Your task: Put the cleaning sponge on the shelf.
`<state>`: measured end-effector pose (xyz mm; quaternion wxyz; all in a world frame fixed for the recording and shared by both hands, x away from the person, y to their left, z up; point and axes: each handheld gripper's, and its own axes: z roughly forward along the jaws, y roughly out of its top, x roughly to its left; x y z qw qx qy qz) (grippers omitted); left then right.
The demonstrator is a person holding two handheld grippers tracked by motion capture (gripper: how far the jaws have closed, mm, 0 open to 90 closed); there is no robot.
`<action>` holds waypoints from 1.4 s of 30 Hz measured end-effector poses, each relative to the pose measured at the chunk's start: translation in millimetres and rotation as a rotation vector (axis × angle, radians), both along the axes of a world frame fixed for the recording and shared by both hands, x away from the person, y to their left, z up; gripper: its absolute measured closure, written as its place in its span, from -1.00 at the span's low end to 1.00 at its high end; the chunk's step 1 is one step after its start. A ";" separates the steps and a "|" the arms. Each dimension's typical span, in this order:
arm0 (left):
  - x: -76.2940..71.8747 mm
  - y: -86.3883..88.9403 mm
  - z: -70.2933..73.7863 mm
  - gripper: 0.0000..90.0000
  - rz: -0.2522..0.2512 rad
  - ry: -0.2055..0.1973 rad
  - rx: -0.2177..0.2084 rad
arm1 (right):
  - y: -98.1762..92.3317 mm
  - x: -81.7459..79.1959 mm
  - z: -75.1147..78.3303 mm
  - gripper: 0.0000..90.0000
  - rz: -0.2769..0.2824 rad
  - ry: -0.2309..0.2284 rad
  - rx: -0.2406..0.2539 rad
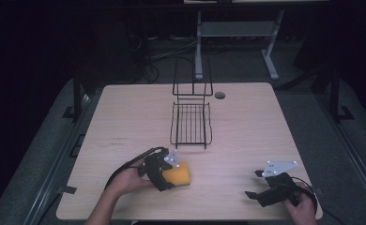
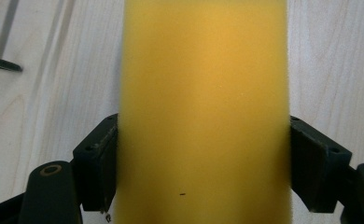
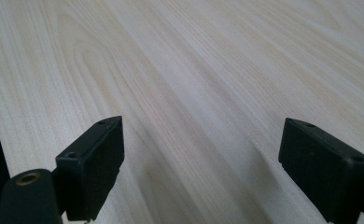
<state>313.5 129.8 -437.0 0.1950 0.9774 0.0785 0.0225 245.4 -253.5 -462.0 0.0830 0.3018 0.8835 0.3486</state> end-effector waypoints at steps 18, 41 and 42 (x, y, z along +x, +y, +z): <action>1.1 -4.1 18.0 -0.51 -0.007 -0.032 -0.045 | 0.6 0.7 -0.9 -0.69 0.003 0.002 0.000; 14.7 -7.8 37.3 -0.51 -0.019 -0.038 -0.066 | 0.6 -1.6 -1.4 -0.69 -0.003 0.001 0.007; 15.4 -8.4 38.2 -0.51 -0.020 -0.042 -0.071 | 0.5 -1.3 -1.5 -0.69 -0.003 0.001 0.008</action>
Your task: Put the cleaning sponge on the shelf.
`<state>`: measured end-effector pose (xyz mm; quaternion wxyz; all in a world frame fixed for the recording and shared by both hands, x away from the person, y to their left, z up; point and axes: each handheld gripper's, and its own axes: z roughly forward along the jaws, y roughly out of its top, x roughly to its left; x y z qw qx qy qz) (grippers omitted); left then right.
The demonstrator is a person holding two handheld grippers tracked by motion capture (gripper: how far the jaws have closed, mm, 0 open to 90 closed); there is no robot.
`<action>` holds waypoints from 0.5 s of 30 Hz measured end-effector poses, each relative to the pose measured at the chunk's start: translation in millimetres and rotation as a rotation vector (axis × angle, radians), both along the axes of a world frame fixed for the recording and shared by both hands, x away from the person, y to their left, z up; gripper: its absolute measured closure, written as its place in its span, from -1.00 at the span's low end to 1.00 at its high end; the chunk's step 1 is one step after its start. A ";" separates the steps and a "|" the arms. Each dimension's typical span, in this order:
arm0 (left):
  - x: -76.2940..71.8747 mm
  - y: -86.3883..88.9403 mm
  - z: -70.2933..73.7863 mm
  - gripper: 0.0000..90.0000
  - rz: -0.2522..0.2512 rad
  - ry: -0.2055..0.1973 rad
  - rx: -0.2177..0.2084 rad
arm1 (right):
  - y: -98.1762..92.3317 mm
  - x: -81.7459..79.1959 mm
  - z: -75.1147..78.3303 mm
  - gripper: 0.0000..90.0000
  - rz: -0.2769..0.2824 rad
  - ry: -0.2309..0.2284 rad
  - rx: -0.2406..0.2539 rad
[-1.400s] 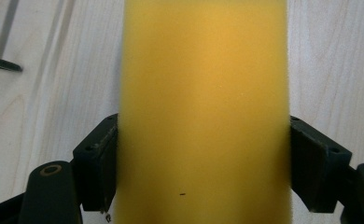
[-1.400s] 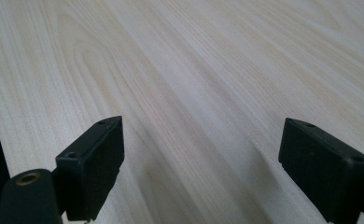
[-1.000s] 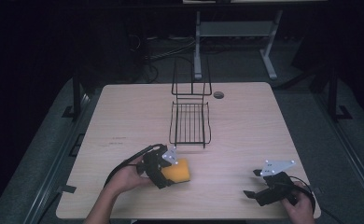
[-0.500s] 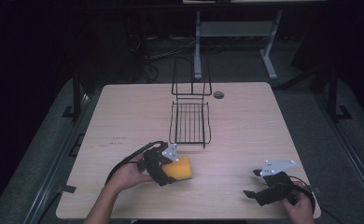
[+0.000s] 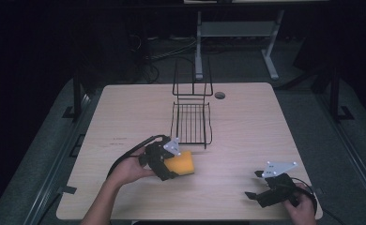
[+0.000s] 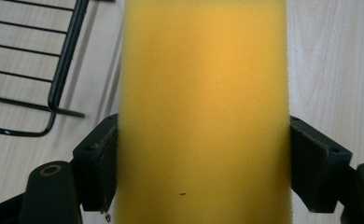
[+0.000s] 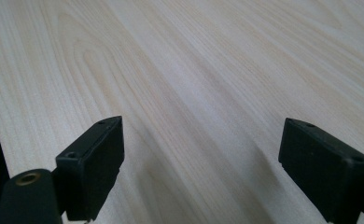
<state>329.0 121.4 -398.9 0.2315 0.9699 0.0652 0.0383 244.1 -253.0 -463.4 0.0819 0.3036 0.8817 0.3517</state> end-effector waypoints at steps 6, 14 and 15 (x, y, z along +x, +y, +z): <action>5.9 -3.9 4.5 -0.51 -0.012 0.002 0.006 | -1.4 1.7 -0.7 -0.69 0.000 -0.003 -0.004; 13.6 -7.5 11.2 -0.51 -0.020 0.002 0.002 | -2.0 1.4 -1.7 -0.69 -0.002 -0.004 -0.006; 14.2 -8.0 12.4 -0.52 -0.021 0.001 0.004 | -1.8 1.3 -1.8 -0.69 -0.002 -0.004 -0.007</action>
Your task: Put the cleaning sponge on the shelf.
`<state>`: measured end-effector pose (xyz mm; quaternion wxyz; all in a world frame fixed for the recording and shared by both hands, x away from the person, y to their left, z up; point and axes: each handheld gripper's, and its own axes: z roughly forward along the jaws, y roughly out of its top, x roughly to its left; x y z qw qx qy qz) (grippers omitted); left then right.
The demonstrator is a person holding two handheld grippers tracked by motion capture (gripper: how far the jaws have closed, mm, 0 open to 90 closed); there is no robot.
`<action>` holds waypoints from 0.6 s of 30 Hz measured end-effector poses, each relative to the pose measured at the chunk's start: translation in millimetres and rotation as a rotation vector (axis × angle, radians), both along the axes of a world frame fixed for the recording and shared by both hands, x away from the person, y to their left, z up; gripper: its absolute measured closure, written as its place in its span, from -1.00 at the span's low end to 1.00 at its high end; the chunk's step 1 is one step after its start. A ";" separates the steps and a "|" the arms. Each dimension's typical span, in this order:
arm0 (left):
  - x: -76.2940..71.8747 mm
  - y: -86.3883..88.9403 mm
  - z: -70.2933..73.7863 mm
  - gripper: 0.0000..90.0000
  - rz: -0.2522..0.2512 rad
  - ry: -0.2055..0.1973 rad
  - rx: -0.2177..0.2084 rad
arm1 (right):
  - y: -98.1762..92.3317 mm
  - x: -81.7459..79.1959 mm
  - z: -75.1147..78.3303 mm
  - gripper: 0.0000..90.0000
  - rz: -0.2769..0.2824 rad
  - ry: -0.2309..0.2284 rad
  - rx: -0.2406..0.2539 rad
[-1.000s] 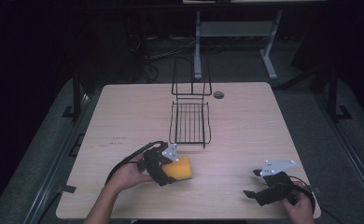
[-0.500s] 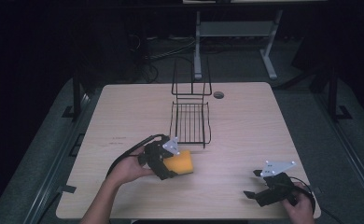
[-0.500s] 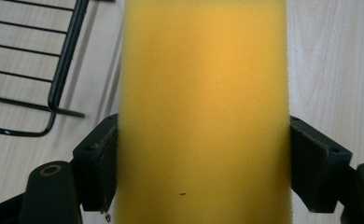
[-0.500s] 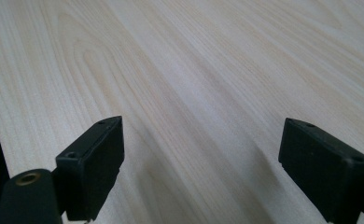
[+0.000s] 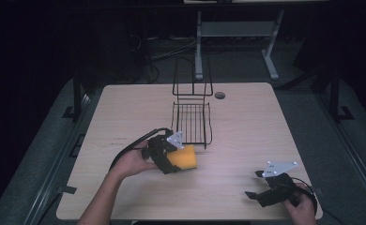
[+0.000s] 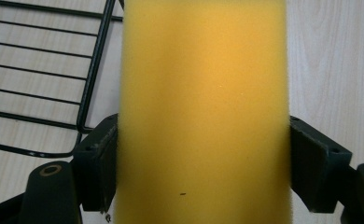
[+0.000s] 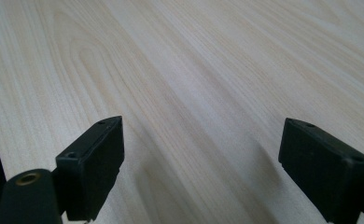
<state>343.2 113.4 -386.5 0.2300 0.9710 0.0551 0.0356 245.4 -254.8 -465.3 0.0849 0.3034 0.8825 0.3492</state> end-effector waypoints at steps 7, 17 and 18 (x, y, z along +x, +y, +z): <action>4.9 0.8 7.9 -0.52 0.003 -0.010 -0.006 | 2.5 0.1 -0.1 -0.69 0.005 0.004 0.003; 12.0 3.9 10.8 -0.52 0.008 -0.003 -0.015 | 3.3 3.0 0.2 -0.69 0.002 0.006 0.006; 12.6 4.2 10.7 -0.52 0.010 -0.001 -0.015 | 3.3 3.2 0.2 -0.69 0.002 0.007 0.006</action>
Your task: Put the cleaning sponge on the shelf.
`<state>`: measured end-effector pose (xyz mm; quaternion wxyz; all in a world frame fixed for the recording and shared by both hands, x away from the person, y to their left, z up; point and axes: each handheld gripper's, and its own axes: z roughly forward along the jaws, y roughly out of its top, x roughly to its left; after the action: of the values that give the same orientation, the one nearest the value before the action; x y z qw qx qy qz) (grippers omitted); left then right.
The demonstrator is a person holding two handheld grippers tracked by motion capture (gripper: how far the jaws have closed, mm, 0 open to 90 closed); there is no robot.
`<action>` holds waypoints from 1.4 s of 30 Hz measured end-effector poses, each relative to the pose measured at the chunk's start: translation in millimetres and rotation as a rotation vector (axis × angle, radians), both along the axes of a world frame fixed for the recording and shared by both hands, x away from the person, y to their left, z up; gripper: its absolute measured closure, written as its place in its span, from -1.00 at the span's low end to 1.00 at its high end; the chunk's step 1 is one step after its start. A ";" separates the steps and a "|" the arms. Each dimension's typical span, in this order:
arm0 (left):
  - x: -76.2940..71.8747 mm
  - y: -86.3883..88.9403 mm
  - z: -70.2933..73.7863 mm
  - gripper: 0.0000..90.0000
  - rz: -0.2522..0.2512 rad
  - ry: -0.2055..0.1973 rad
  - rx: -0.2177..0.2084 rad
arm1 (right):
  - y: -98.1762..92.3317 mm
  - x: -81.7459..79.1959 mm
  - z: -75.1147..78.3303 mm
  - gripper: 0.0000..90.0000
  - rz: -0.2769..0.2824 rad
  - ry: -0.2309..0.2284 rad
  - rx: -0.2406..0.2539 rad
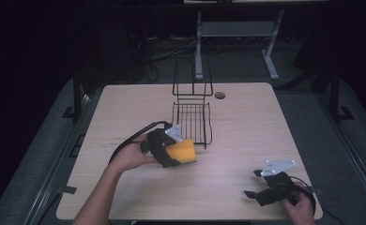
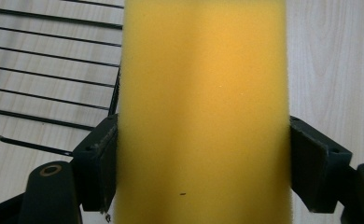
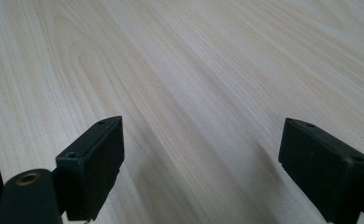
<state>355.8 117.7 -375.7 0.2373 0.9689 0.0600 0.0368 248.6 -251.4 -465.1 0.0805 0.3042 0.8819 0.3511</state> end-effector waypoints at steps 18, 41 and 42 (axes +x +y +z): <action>10.9 -6.3 17.1 -0.51 -0.015 -0.021 0.001 | -0.5 -0.1 1.2 -0.69 -0.002 -0.005 0.001; 38.8 -14.3 14.4 -0.52 -0.013 -0.013 0.012 | -1.7 0.8 1.0 -0.69 -0.005 -0.002 -0.002; 40.0 -14.6 14.2 -0.52 -0.014 -0.016 0.015 | -2.1 0.9 1.2 -0.69 -0.004 -0.003 -0.004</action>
<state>395.7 103.1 -361.5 0.2309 0.9707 0.0510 0.0436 249.5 -253.5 -463.9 0.0834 0.3053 0.8818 0.3497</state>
